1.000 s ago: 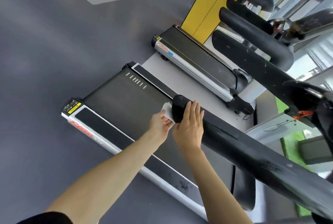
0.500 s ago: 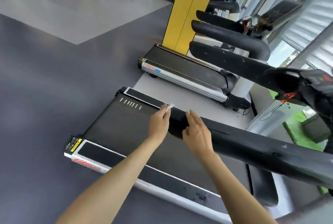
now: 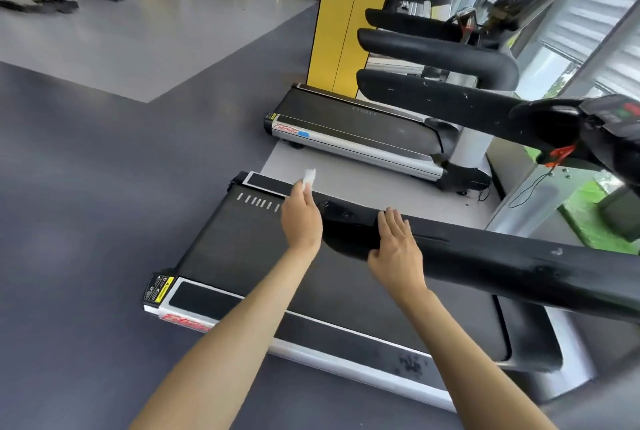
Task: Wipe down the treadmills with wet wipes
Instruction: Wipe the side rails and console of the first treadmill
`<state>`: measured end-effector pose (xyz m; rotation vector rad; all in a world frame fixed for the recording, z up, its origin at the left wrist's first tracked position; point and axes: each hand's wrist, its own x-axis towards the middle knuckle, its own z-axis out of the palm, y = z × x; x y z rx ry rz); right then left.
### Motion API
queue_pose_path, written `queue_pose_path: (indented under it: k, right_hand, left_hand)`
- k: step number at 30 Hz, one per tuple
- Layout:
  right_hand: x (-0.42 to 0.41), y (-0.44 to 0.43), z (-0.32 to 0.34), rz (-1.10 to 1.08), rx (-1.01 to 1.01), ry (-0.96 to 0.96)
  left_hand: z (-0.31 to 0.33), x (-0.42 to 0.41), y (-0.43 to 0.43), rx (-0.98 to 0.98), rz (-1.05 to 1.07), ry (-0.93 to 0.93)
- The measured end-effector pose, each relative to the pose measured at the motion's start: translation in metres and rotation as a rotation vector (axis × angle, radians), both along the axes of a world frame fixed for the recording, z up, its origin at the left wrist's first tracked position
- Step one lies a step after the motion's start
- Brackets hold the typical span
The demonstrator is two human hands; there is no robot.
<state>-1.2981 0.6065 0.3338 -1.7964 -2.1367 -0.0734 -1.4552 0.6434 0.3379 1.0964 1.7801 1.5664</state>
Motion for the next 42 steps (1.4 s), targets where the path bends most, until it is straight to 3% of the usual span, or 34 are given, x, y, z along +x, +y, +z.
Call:
queue_pose_path:
  k: [2, 6, 9, 11, 13, 16, 21, 24, 25, 28, 30, 33, 37, 40, 42]
  right_hand:
    - [0.002, 0.001, -0.002, 0.012, 0.0, -0.013]
    - [0.008, 0.004, -0.006, 0.039, 0.04, -0.052]
    - [0.011, 0.004, -0.009, 0.059, 0.038, -0.064]
    - [0.012, 0.005, -0.007, 0.072, 0.045, -0.092]
    - [0.011, 0.006, -0.007, 0.07, 0.04, -0.125]
    - [0.012, 0.006, -0.005, 0.094, 0.01, -0.146]
    - [0.018, 0.005, -0.001, 0.142, -0.006, -0.18]
    - [0.025, 0.008, 0.002, 0.167, -0.002, -0.157]
    - [0.026, 0.008, 0.004, 0.181, -0.005, -0.158]
    - [0.03, 0.008, 0.01, 0.226, -0.019, -0.193]
    - [0.033, 0.008, 0.011, 0.253, -0.037, -0.23]
    - [0.038, 0.007, 0.02, 0.293, -0.065, -0.27]
    - [0.044, 0.006, 0.024, 0.334, -0.153, -0.305]
    - [0.049, 0.006, 0.028, 0.383, -0.162, -0.27]
    - [0.056, 0.007, 0.034, 0.412, -0.197, -0.185]
  left_hand:
    - [-0.007, 0.02, -0.005, 0.005, -0.097, 0.167]
    - [-0.02, 0.034, -0.021, 0.198, -0.21, 0.385]
    - [-0.013, 0.023, -0.032, 0.203, -0.292, 0.241]
    - [0.002, 0.009, -0.028, 0.16, -0.046, 0.042]
    - [0.009, -0.01, -0.015, 0.079, 0.148, -0.024]
    - [0.003, -0.005, -0.005, 0.004, 0.06, 0.025]
    - [-0.015, 0.045, -0.021, 0.006, -0.04, 0.287]
    - [-0.008, 0.038, -0.031, 0.054, -0.287, 0.324]
    - [-0.002, 0.033, -0.034, 0.071, -0.291, 0.285]
    - [0.017, 0.012, -0.025, 0.092, 0.006, 0.154]
    - [0.016, 0.001, -0.013, 0.043, 0.087, 0.141]
    - [0.006, 0.026, -0.016, -0.018, 0.028, 0.25]
    - [-0.01, 0.087, -0.034, 0.076, -0.041, 0.37]
    - [0.003, 0.09, -0.037, 0.08, -0.081, 0.179]
    - [0.017, 0.072, -0.032, 0.101, 0.048, 0.052]
